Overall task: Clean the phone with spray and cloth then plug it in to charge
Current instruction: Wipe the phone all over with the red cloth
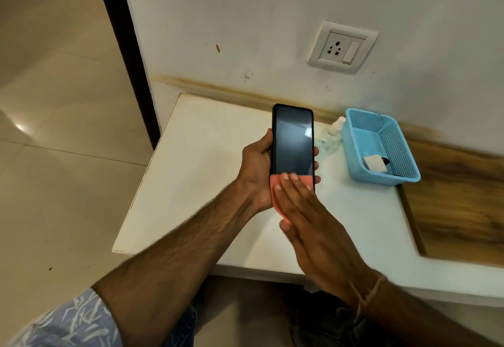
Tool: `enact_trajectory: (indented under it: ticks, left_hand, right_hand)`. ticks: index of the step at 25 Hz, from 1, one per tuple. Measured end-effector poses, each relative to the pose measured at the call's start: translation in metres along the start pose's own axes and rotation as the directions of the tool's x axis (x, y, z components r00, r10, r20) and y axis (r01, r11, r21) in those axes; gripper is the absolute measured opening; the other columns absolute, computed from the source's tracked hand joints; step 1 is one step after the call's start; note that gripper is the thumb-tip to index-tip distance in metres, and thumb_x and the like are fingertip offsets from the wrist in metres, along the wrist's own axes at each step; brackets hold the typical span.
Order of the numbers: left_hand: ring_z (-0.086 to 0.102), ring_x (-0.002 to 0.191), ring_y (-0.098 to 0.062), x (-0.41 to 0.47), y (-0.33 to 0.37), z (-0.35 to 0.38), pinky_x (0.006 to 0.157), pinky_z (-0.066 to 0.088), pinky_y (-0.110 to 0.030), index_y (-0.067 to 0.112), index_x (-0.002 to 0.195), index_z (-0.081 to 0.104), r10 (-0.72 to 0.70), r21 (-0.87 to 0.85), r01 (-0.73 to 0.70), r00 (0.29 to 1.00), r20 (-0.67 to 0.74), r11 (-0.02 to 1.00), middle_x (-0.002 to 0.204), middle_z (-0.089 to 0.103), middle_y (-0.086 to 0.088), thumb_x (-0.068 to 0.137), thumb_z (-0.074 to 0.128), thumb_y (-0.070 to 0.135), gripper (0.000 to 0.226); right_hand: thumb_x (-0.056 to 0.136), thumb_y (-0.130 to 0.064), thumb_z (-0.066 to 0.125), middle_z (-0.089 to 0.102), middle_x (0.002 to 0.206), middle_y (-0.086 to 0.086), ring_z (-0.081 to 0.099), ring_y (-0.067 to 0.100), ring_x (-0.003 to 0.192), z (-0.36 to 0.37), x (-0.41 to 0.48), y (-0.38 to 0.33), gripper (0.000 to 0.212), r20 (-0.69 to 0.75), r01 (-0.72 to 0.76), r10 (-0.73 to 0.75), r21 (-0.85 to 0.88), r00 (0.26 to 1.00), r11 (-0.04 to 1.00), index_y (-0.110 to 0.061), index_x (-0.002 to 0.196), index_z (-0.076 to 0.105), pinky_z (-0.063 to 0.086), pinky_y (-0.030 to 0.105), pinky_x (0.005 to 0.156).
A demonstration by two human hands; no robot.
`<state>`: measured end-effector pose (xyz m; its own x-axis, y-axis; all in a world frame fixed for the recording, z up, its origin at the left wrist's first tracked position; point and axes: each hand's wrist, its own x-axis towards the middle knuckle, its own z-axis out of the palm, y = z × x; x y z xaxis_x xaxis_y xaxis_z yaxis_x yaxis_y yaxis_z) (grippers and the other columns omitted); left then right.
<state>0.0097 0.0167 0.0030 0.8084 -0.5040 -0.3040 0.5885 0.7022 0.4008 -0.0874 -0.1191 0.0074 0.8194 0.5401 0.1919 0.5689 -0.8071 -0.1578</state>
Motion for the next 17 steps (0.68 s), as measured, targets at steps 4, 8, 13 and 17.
enact_trajectory:
  ticks: [4, 8, 13, 17]
  left_hand:
    - [0.069, 0.110, -0.027, 0.001, -0.009, 0.007, 0.093, 0.056, -0.037, 0.012, 0.126, 0.069, 0.080, 0.139, -0.070, 0.995, -0.063, 0.988, 0.122, 0.072, -0.013, 0.101, 0.039, 0.055, 0.058]
    - [0.071, 0.110, -0.027, 0.000, -0.014, 0.008, 0.089, 0.058, -0.036, 0.015, 0.122, 0.070, 0.116, 0.159, -0.102, 0.990, -0.083, 0.982, 0.120, 0.073, -0.010, 0.100, 0.040, 0.050, 0.051]
    - [0.061, 0.098, -0.036, -0.003, 0.001, 0.004, 0.094, 0.048, -0.048, -0.001, 0.143, 0.049, 0.042, 0.013, -0.043, 0.999, 0.031, 0.999, 0.122, 0.060, -0.023, 0.098, 0.035, 0.054, 0.073]
    - [0.065, 0.097, -0.032, -0.002, -0.002, 0.004, 0.089, 0.052, -0.041, 0.006, 0.138, 0.058, 0.047, 0.057, -0.046, 0.999, -0.008, 0.997, 0.118, 0.066, -0.020, 0.100, 0.034, 0.058, 0.069]
  right_hand:
    - [0.104, -0.022, 0.026, 0.007, 0.160, 0.006, 0.000, 0.014, 0.147, -0.025, 0.067, 0.020, 0.050, -0.081, -0.129, 0.136, 0.086, 0.987, 0.988, -0.009, 0.151, 0.014, 0.012, 0.042, 0.120]
    - [0.104, -0.018, 0.029, 0.004, 0.160, 0.005, -0.002, 0.016, 0.148, -0.026, 0.111, 0.013, 0.050, -0.130, -0.235, 0.251, 0.125, 0.959, 0.964, -0.011, 0.151, 0.012, 0.007, 0.043, 0.119]
    - [0.103, -0.027, 0.028, 0.015, 0.159, 0.001, 0.007, 0.013, 0.147, -0.002, 0.023, -0.011, 0.050, -0.076, -0.079, 0.089, 0.121, 0.993, 0.989, -0.010, 0.150, 0.022, 0.022, 0.043, 0.117]
    - [0.102, -0.027, 0.024, 0.012, 0.160, 0.002, 0.005, 0.015, 0.147, -0.014, 0.015, 0.014, 0.051, -0.040, -0.087, 0.088, 0.044, 0.995, 0.995, -0.011, 0.150, 0.019, 0.019, 0.040, 0.118]
